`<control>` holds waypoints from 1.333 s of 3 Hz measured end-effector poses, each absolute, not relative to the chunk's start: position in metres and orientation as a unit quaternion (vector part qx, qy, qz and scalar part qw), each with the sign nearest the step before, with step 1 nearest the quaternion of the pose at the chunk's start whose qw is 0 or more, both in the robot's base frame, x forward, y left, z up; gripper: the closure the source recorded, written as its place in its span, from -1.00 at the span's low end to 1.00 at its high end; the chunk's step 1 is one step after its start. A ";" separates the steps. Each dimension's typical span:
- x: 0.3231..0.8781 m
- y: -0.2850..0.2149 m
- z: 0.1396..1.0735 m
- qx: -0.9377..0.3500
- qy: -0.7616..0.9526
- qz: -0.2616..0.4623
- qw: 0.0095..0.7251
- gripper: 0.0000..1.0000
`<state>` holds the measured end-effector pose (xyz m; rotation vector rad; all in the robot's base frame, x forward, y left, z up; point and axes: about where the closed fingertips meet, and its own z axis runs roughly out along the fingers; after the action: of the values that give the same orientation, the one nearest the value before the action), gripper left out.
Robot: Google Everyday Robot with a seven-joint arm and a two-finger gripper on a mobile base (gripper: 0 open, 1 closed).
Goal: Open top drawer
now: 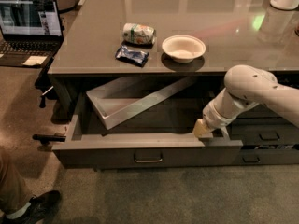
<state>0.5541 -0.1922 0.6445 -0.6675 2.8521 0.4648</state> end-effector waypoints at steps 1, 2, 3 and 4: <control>0.527 -0.199 0.640 -0.245 0.956 0.154 0.050 1.00; 0.508 -0.206 0.641 -0.255 0.954 0.153 0.027 1.00; 0.502 -0.211 0.650 -0.244 0.956 0.157 0.037 1.00; 0.510 -0.211 0.663 -0.221 0.958 0.168 0.073 1.00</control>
Offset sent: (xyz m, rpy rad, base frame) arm -0.0754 -0.0256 0.0019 -0.0617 0.1657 0.1187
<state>0.5104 -0.2113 0.6626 -0.6643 2.8763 0.5043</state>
